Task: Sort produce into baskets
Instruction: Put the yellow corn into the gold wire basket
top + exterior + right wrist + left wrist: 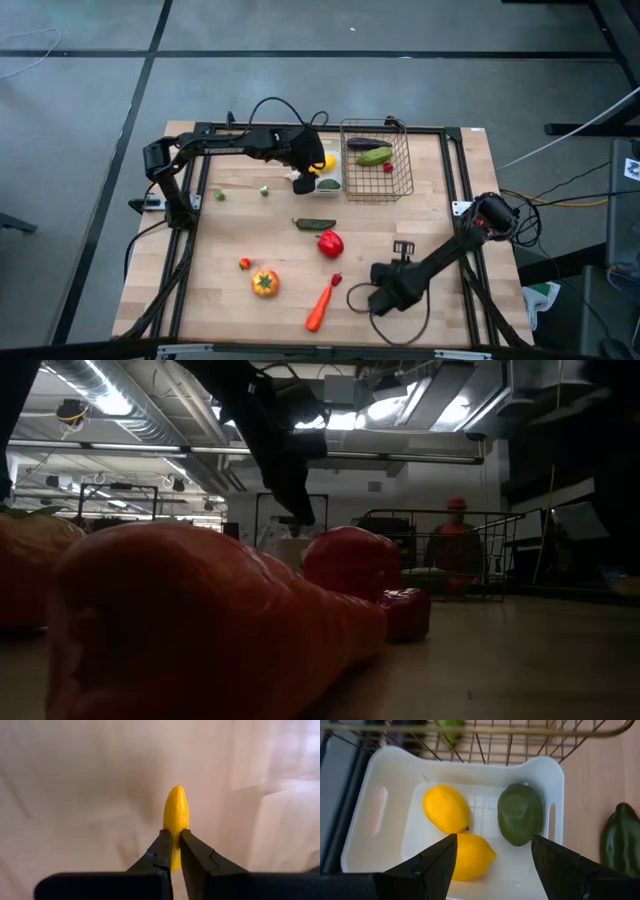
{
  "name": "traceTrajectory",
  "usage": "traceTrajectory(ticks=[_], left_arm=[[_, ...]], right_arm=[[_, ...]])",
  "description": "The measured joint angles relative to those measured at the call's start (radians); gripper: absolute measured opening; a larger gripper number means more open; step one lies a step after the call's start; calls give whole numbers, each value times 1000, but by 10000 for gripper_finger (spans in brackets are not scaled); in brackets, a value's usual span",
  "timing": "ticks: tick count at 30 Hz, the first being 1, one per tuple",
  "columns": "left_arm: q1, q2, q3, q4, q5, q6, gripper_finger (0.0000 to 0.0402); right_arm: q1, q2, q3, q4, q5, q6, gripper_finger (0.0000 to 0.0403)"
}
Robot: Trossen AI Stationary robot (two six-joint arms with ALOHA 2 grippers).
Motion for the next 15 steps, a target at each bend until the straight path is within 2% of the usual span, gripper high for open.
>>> traceTrajectory(ticks=[4,15], left_arm=[[0,-46,0,0,-2,-1,251],[0,-183,0,-1,-3,-42,251]], right_arm=[[-57,-44,0,-34,69,-76,27],[-225,-247,0,-136,353,-325,27]])
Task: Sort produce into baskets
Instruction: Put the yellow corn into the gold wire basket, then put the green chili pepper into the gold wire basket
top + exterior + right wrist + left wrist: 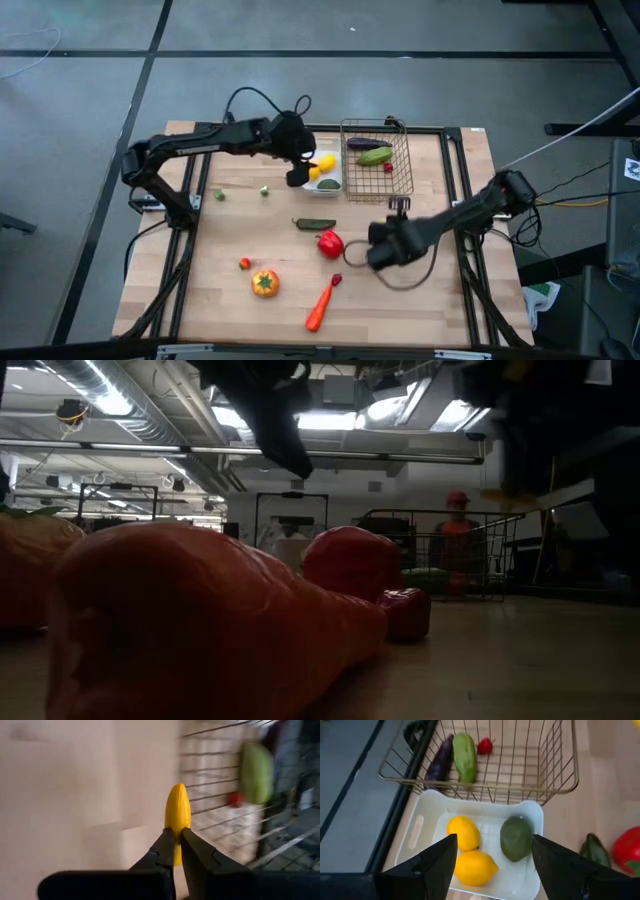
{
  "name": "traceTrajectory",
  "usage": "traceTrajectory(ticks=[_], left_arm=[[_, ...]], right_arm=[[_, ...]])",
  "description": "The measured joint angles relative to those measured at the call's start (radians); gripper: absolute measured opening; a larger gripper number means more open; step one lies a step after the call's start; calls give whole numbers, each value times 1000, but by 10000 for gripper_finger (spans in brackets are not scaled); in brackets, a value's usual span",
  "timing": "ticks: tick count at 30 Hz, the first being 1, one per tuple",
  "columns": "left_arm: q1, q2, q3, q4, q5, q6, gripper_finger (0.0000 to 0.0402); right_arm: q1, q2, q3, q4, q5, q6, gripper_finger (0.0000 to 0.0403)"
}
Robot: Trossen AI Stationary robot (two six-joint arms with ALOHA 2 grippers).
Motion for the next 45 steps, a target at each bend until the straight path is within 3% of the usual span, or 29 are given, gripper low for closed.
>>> traceTrajectory(ticks=[6,13,16,19,25,31,39,45], left_arm=[[-4,-51,0,-3,0,-41,251],[-37,-111,0,-4,0,-53,251],[-59,-129,0,-4,0,-74,251],[-84,-137,0,-6,0,-99,251],[-145,-138,0,-5,0,-108,251],[-205,-138,0,-4,0,-141,251],[-288,-134,0,-13,0,-259,251],[-382,-87,0,-58,1,-265,251]], right_arm=[[-165,-125,0,5,142,-210,27],[-457,-187,0,122,131,-549,27],[-598,-178,0,219,60,-702,28],[-731,-158,0,336,-87,-830,28],[-936,-119,0,517,-297,-956,28],[-1058,-59,0,583,-395,-973,28],[-1132,27,0,585,-401,-980,28],[-1142,50,0,599,-401,-997,28]])
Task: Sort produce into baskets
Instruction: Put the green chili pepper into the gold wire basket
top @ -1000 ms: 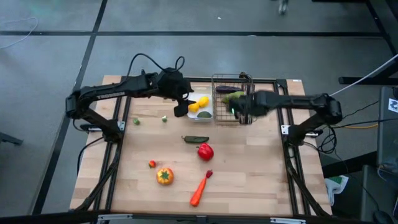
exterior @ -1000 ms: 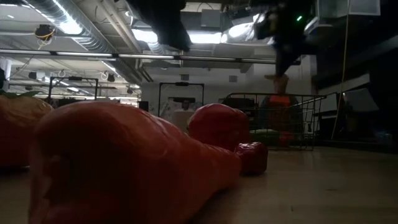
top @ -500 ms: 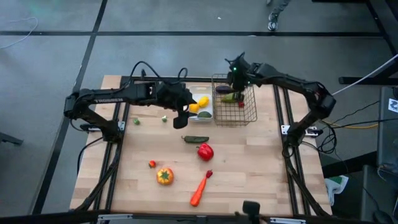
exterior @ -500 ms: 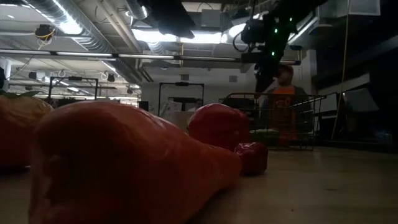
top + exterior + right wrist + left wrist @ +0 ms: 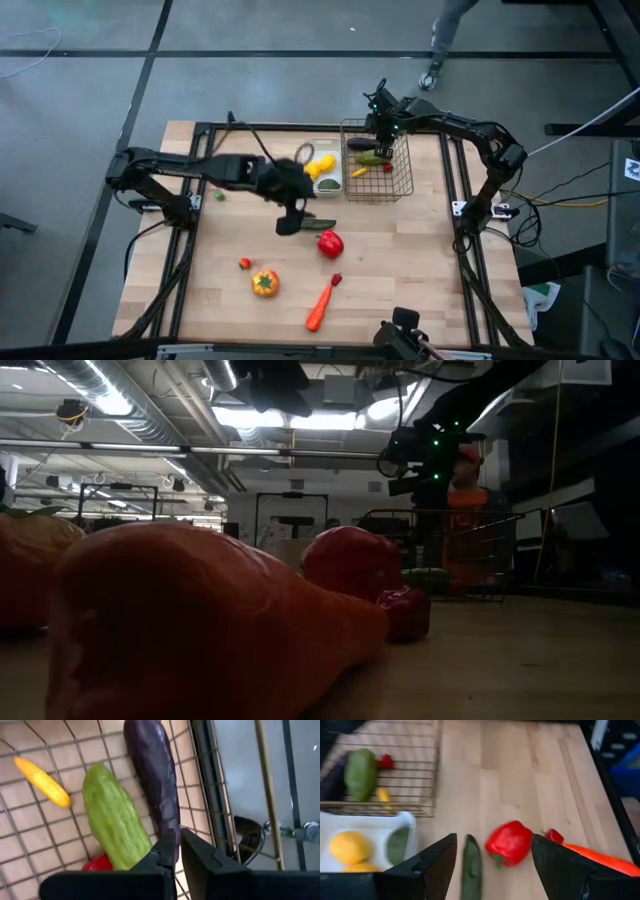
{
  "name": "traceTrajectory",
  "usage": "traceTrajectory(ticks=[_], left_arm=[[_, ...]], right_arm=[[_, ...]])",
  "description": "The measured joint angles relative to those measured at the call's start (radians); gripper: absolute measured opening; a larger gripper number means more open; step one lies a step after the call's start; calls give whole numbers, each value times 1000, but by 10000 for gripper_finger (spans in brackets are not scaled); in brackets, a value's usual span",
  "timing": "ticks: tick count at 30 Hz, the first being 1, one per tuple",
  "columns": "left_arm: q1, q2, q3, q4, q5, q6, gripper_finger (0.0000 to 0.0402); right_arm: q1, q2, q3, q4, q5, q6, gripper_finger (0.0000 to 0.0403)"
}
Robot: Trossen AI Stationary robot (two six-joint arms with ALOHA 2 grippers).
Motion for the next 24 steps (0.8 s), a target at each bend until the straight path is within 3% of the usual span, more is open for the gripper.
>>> traceTrajectory(ticks=[8,16,24], left_arm=[[-76,145,0,-18,-10,21,251],[-51,243,0,-124,-81,39,251],[-10,329,-1,-126,-94,77,251]], right_arm=[[4,-1,0,33,-9,2,28],[4,-1,0,29,-9,2,28],[3,-1,0,28,-10,3,28]])
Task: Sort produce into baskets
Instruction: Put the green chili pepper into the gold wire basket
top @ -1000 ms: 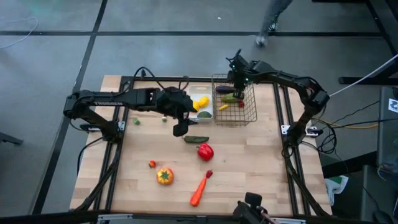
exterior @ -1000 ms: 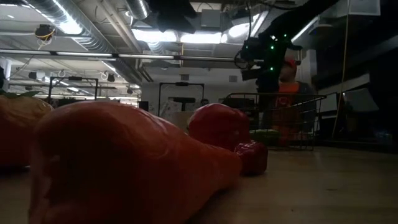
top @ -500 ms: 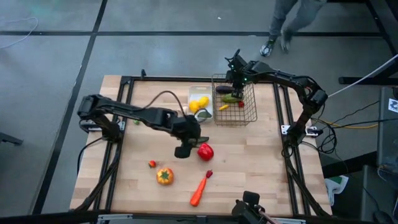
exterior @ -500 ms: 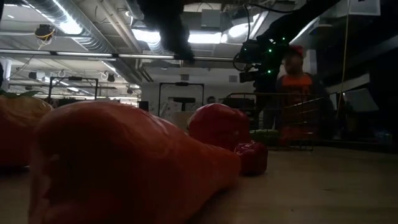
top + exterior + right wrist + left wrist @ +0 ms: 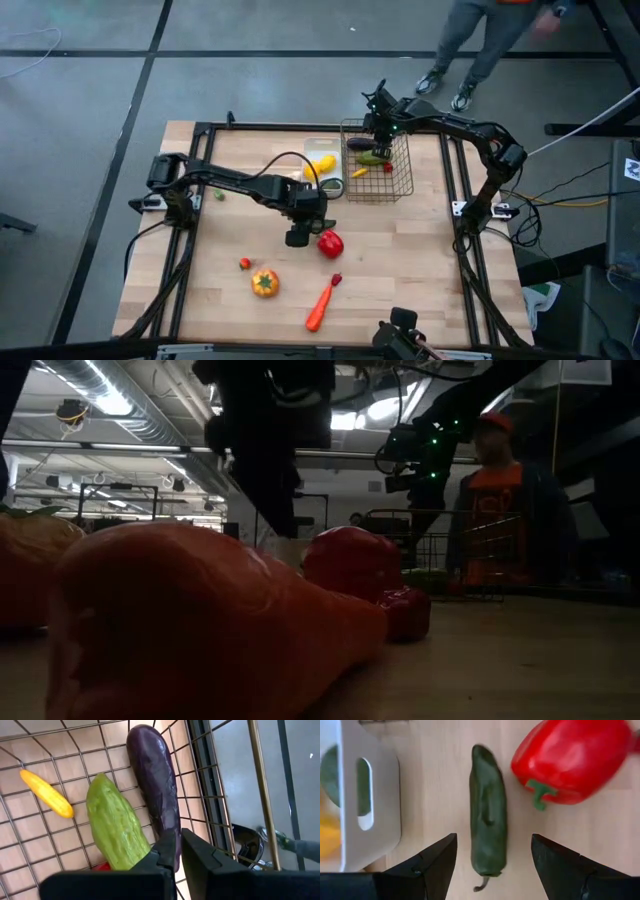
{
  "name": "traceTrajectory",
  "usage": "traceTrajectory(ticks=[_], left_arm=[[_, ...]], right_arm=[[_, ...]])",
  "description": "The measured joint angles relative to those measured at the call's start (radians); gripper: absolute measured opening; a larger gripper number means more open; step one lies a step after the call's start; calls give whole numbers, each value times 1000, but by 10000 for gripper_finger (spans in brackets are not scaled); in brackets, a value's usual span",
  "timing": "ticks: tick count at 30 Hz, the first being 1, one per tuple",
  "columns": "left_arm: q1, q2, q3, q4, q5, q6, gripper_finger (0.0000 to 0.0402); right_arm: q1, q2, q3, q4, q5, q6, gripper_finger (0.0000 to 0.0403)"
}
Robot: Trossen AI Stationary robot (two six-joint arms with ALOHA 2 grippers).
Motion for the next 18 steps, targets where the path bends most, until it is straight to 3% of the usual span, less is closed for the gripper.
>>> traceTrajectory(ticks=[18], left_arm=[[13,130,0,6,0,40,251]], right_arm=[[0,0,0,-1,0,1,28]])
